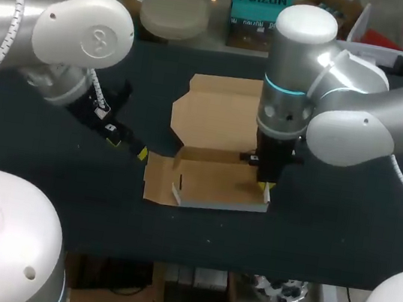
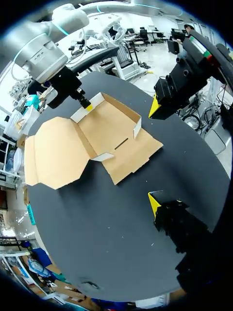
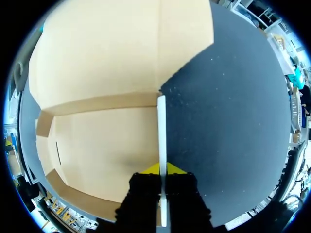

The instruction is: Assemble the packaging by folding the flat box into shape, placing the metal phone stand inside, and closing the box properly

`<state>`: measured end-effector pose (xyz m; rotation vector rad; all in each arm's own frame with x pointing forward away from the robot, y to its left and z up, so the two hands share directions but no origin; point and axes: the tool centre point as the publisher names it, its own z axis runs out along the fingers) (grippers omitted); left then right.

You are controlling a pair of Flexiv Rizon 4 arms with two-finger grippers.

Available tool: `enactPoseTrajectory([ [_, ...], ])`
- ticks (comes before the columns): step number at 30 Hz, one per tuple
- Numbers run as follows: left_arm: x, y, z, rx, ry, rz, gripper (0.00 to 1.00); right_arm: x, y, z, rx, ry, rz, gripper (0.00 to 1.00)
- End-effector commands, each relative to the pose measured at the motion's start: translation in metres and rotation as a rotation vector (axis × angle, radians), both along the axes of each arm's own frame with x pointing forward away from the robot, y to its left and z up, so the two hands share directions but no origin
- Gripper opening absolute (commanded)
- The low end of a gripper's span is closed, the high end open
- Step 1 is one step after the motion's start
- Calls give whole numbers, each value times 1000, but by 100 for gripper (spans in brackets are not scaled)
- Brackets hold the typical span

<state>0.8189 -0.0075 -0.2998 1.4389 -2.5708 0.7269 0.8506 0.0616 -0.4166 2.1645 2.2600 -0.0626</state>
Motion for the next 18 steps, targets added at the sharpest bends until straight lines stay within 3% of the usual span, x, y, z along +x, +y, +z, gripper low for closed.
enactPoseTrajectory([
  [1,8,-5,-12,-157,279,512,100,1,1,1,-5,4,-1,0],
  [6,12,-3,-31,-270,312,593,99,1,1,1,-5,4,-1,0],
  [7,14,-2,-34,-279,313,595,91,1,1,1,-5,4,-1,0],
  [8,16,-1,-37,-296,315,602,90,1,1,1,-5,4,-1,0],
  [18,18,-7,-62,-393,359,665,47,1,1,1,-5,4,-1,0],
])
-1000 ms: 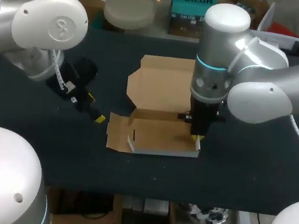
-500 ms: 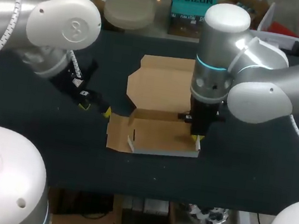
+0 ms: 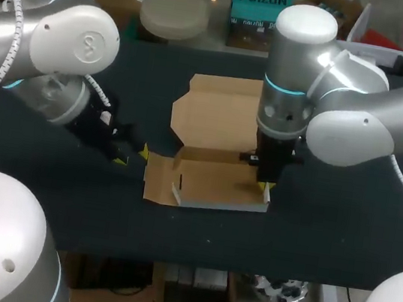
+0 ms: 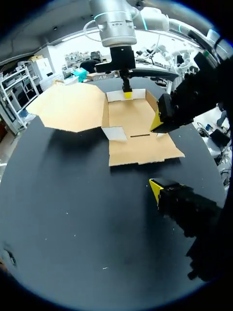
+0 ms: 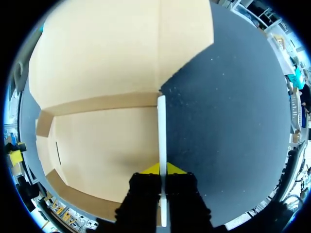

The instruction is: Assemble the packaging by folding the flat box into shape, placing the metal phone stand inside, and closing the box properly

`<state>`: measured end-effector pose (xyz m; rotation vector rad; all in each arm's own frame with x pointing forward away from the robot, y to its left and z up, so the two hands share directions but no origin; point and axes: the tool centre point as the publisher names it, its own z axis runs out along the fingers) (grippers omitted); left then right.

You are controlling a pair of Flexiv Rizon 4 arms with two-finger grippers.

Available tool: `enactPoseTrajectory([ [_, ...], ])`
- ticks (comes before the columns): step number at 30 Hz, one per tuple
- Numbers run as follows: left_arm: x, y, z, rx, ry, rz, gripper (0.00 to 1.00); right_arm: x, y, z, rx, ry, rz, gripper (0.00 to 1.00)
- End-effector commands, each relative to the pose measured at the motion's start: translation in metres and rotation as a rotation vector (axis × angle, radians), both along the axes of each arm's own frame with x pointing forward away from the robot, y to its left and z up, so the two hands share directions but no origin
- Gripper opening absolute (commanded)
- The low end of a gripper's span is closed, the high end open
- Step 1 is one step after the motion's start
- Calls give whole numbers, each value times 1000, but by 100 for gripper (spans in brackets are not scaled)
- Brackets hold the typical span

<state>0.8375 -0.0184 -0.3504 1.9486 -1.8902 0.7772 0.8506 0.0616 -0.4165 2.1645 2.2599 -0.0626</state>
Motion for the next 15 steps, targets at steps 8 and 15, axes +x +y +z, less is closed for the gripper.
enactPoseTrajectory([
  [8,-2,-2,-26,-215,86,221,46,1,1,1,-5,4,-1,0],
  [15,-2,-12,-34,-231,90,218,46,1,1,1,-5,4,-1,0],
])
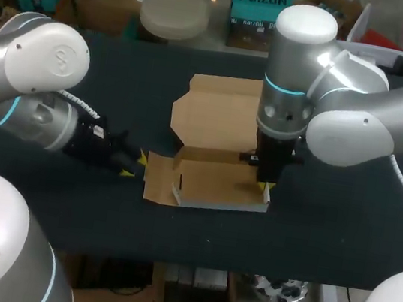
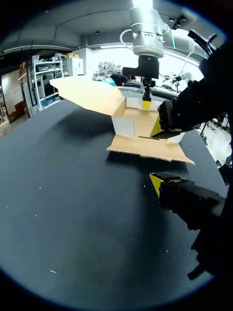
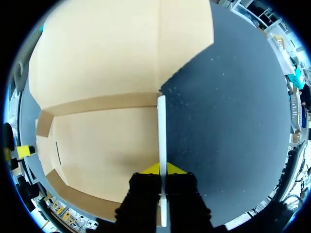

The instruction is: Assemble the packaging by folding the flat box into shape, placing the metal phone stand inside, and closing the box properly

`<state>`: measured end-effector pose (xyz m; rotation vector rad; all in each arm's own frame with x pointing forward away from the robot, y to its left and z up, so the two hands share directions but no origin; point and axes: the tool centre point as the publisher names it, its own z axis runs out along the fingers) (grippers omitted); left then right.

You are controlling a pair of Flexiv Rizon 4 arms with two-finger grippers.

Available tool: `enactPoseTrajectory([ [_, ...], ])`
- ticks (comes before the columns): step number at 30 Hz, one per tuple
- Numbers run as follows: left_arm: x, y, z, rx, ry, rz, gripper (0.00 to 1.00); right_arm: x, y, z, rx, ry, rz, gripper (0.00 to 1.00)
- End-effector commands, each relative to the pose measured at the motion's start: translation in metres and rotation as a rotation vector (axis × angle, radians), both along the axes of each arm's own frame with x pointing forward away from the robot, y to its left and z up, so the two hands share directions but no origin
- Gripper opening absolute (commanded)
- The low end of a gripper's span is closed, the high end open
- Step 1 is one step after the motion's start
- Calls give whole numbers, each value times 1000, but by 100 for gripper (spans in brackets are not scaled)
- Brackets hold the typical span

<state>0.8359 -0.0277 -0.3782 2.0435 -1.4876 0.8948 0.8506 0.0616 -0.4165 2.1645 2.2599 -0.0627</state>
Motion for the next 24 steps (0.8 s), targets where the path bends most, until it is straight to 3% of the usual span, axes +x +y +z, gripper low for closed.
enactPoseTrajectory([
  [1,-1,-3,-7,-22,-5,-6,47,1,1,1,-5,4,-1,0],
  [10,2,-15,-16,-28,-6,-53,45,1,1,1,-5,4,-1,0],
  [18,4,-23,-19,-42,-4,-88,18,1,1,1,-5,4,-1,0],
  [20,5,-25,-19,-40,-1,-93,0,1,1,1,-5,4,-1,0],
  [24,6,-30,-16,-25,1,-98,0,1,1,1,-5,4,-1,0],
])
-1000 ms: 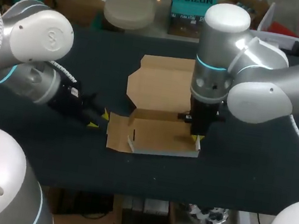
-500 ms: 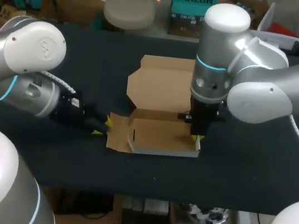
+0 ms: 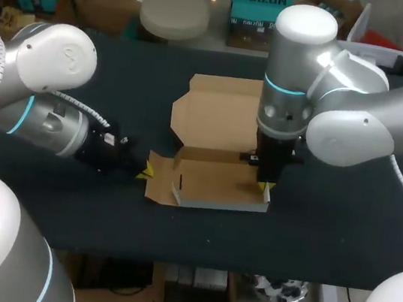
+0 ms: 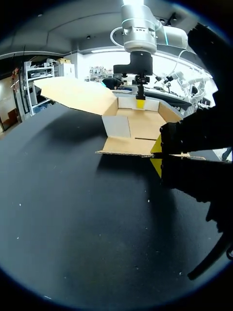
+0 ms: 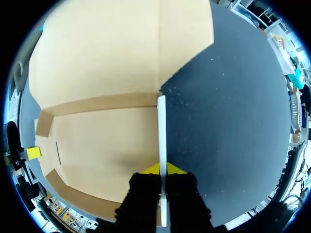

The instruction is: Assemble the packaging by folding the flat box into shape, placing the metal phone stand inside, and closing the box properly

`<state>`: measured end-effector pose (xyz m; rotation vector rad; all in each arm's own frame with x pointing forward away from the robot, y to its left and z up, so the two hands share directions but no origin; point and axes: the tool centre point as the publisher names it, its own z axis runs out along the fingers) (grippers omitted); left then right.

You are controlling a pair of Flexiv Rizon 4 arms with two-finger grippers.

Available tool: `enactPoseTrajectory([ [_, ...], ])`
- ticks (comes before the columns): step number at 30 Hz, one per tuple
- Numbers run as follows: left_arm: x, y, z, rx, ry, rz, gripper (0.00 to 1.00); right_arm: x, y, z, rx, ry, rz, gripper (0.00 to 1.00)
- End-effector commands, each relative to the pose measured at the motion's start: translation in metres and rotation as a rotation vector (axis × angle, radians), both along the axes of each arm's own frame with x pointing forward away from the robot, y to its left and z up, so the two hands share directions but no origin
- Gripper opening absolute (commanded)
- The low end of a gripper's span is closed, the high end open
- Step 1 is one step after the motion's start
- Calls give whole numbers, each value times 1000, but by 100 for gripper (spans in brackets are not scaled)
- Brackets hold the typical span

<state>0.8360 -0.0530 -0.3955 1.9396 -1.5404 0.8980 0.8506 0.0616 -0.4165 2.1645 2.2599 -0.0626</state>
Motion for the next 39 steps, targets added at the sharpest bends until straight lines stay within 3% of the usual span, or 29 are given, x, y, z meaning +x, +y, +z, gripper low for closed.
enactPoseTrajectory([
  [1,5,-6,3,20,13,-17,0,1,1,1,-5,4,-1,0],
  [12,8,-34,26,204,-13,-3,0,1,1,1,-5,4,-1,0],
  [18,6,-50,30,323,-29,52,0,1,1,1,-5,4,-1,0],
  [24,8,-61,34,396,-42,75,0,1,1,1,-5,4,-1,0],
  [31,9,-68,36,427,-36,62,0,1,1,1,-5,4,-1,0],
  [33,9,-69,37,432,-32,60,8,1,1,1,-5,4,-1,0],
  [39,8,-72,38,437,-31,52,12,1,1,1,-5,4,-1,0],
])
